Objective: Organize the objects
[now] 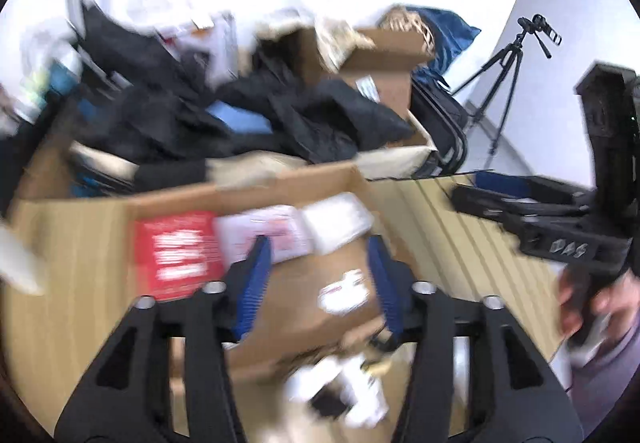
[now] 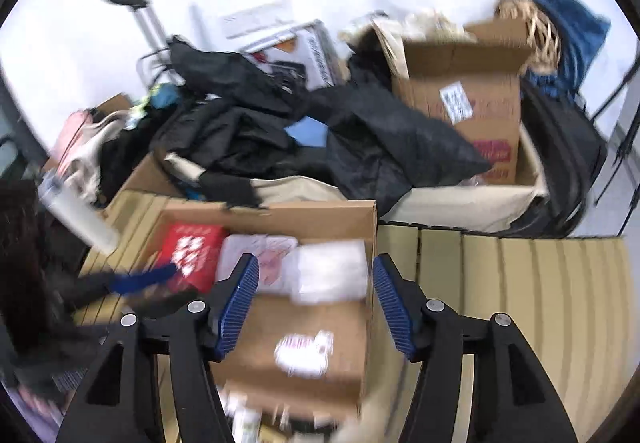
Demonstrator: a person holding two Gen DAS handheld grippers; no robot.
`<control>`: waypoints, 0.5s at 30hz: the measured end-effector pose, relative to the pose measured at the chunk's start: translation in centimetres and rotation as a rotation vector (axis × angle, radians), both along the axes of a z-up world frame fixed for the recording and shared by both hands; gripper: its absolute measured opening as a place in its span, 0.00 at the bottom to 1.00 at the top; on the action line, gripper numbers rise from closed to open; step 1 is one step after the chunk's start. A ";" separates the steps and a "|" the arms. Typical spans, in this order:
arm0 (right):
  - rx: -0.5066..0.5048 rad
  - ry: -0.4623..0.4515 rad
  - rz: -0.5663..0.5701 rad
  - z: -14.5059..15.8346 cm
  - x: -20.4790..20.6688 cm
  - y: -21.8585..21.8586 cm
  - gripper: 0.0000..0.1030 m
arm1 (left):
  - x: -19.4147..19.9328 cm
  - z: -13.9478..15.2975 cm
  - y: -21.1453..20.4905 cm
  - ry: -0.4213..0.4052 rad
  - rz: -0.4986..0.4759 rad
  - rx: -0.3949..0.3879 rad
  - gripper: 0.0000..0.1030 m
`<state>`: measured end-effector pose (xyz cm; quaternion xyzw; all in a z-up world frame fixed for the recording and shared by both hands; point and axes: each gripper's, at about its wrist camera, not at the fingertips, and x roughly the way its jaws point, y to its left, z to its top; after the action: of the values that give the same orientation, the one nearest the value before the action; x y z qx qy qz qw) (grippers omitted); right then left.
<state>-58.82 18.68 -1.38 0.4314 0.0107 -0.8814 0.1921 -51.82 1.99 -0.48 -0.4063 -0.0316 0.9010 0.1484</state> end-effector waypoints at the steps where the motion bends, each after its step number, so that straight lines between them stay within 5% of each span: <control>1: 0.008 0.008 0.009 1.3 1.6 0.3 0.62 | 2.1 2.0 -0.9 0.033 0.007 -0.035 0.55; 5: 0.048 0.031 0.061 7.5 9.5 2.4 0.69 | 11.0 9.6 -3.5 0.151 0.057 -0.252 0.59; 8: 0.094 0.082 0.108 12.9 15.9 3.9 0.70 | 16.9 14.7 -5.5 0.185 0.073 -0.271 0.72; 11: 0.096 0.100 0.131 17.7 20.9 5.3 0.80 | 21.7 18.8 -6.8 0.200 0.103 -0.289 0.74; 15: 0.107 0.095 0.157 22.4 26.3 6.5 0.80 | 26.6 22.3 -7.6 0.150 0.160 -0.330 0.80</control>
<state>-32.49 25.17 21.01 0.3967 0.1006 -0.8812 0.2366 -25.21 -5.63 21.81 -0.3531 0.0956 0.9306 0.0095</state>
